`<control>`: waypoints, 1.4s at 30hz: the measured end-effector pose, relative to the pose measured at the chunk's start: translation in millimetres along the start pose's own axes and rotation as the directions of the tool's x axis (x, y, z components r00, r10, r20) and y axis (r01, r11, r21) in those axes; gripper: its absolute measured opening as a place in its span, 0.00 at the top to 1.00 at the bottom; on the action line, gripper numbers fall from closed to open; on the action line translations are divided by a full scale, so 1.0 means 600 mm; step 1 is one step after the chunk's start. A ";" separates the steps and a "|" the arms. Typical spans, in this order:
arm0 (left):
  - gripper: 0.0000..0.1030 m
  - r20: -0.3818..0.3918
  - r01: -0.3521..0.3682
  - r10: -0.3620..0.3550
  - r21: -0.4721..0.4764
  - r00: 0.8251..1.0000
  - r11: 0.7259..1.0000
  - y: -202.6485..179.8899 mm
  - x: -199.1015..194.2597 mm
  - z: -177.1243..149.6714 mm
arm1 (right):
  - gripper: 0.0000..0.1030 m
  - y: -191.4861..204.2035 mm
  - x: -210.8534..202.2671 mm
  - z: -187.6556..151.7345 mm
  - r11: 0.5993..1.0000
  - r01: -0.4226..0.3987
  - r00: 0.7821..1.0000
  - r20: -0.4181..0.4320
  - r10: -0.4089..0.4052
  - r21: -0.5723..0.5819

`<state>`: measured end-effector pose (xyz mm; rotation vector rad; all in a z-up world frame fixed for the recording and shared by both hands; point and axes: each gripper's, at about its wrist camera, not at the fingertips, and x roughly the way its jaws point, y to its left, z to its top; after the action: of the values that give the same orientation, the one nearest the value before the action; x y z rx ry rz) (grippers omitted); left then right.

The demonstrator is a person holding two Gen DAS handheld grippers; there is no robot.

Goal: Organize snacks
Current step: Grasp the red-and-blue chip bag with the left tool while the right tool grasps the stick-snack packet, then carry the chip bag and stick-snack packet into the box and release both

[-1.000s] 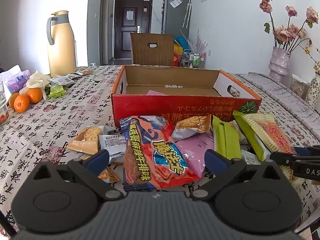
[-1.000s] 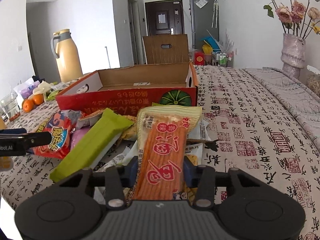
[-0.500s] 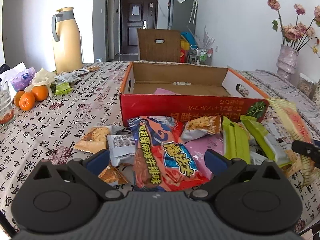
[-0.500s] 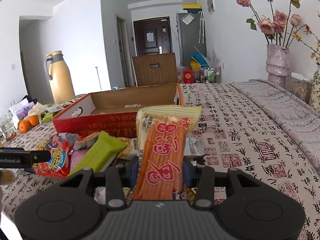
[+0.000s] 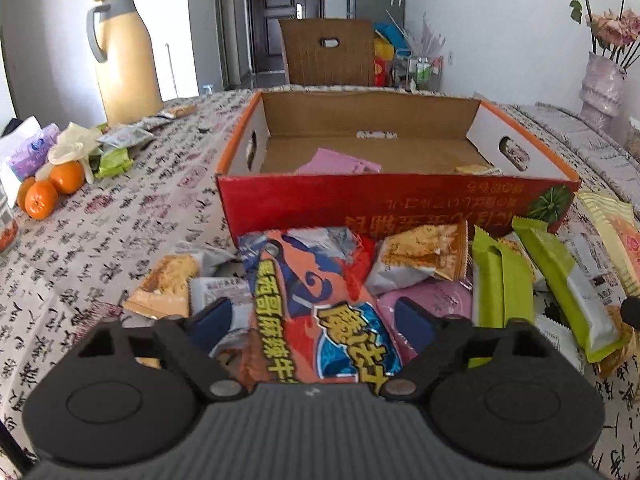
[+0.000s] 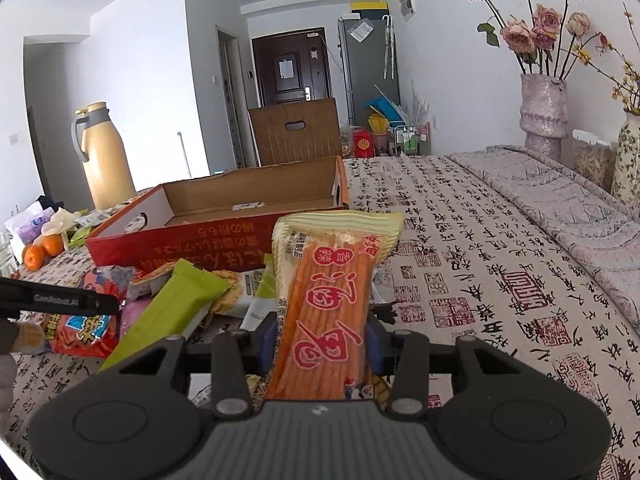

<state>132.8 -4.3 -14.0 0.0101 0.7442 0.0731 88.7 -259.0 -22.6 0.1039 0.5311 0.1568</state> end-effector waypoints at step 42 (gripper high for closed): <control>0.39 0.260 0.072 -0.073 0.011 0.963 0.997 -0.009 -0.096 0.082 | 0.58 0.057 0.013 0.099 0.996 -0.054 0.987 0.145 0.065 -0.074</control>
<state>124.0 -12.7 61.0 -0.0059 0.4806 0.0007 121.4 -227.4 28.9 0.0623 0.3743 0.2243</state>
